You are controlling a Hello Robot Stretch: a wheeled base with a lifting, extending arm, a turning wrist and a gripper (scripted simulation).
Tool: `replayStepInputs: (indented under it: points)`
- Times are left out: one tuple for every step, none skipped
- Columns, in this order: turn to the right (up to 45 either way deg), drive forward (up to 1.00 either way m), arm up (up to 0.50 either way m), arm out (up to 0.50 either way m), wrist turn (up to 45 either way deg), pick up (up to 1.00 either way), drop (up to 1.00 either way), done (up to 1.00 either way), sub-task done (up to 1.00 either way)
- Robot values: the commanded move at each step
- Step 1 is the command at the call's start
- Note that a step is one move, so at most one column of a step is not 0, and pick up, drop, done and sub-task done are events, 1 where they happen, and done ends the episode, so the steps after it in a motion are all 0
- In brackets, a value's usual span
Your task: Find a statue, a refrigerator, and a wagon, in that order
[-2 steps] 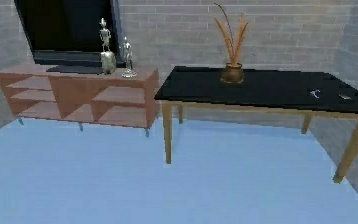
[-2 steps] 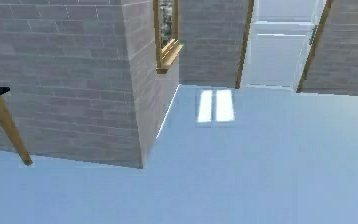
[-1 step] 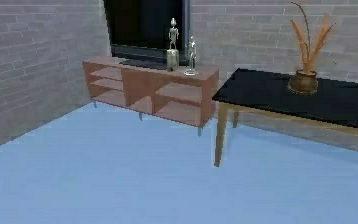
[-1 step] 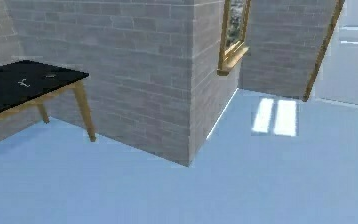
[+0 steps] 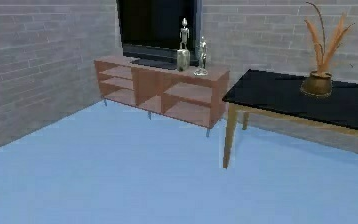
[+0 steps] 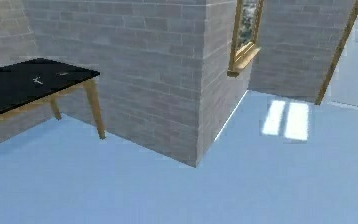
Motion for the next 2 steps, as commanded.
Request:
replayStepInputs:
  points:
    - [0.0,1.0,0.0,0.0,0.0,0.0,0.0,0.0,0.0]
    - [-3.0,0.0,0.0,0.0,0.0,0.0,0.0,0.0,0.0]
